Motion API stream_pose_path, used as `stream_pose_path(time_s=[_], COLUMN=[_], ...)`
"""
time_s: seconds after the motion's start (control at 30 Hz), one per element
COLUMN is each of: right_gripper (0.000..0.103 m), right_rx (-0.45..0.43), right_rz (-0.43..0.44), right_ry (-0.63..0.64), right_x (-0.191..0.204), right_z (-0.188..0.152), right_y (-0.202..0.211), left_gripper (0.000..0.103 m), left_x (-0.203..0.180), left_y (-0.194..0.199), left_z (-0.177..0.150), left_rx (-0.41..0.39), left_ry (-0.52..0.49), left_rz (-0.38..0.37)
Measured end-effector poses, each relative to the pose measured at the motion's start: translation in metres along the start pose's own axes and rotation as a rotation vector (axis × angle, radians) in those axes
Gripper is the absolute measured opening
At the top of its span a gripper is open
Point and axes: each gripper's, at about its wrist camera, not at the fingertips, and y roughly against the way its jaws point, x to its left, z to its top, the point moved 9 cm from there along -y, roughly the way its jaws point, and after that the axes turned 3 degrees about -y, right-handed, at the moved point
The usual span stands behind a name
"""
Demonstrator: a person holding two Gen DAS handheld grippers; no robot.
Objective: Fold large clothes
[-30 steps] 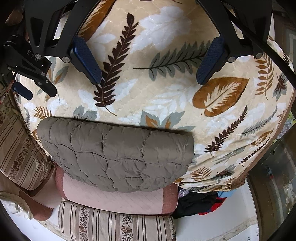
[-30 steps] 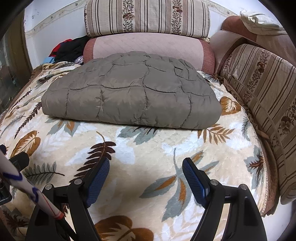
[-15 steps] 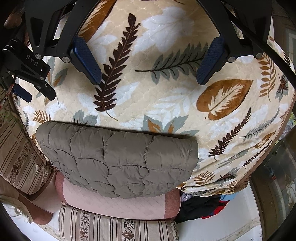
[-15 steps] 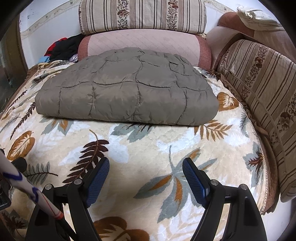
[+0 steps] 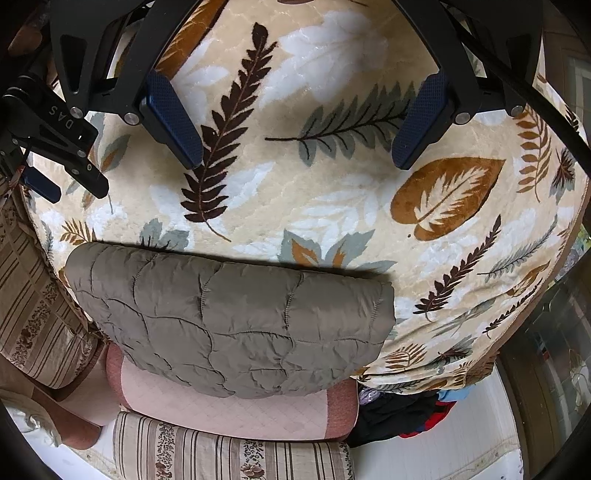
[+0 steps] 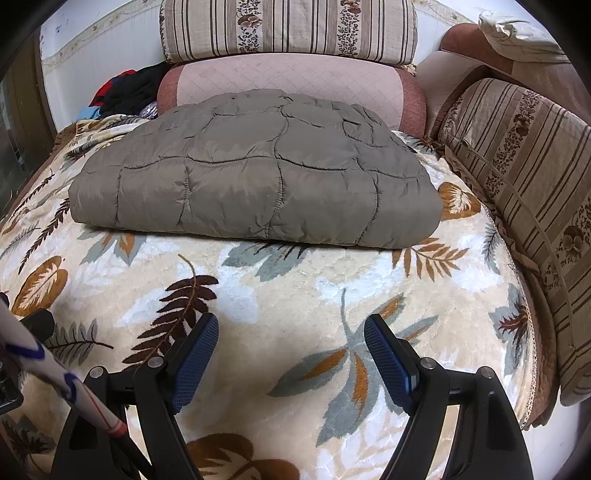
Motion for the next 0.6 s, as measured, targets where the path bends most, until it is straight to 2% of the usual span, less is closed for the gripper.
stream_pose_path(time_s=[0.37,0.6], right_gripper=[0.086,0.086], right_rx=[-0.005,0.018], right_rz=[-0.006,-0.006], right_ry=[-0.058,-0.018], right_x=[-0.014,-0.005], right_z=[0.003,-0.003], right_y=[-0.005,-0.017], left_gripper=[0.102,0.102], left_x=[0.006,0.001], left_y=[-0.011,-0.022], left_z=[-0.001,-0.001], left_rx=[0.027,0.041], left_ry=[0.003,-0.001], left_rz=[0.008,0.006])
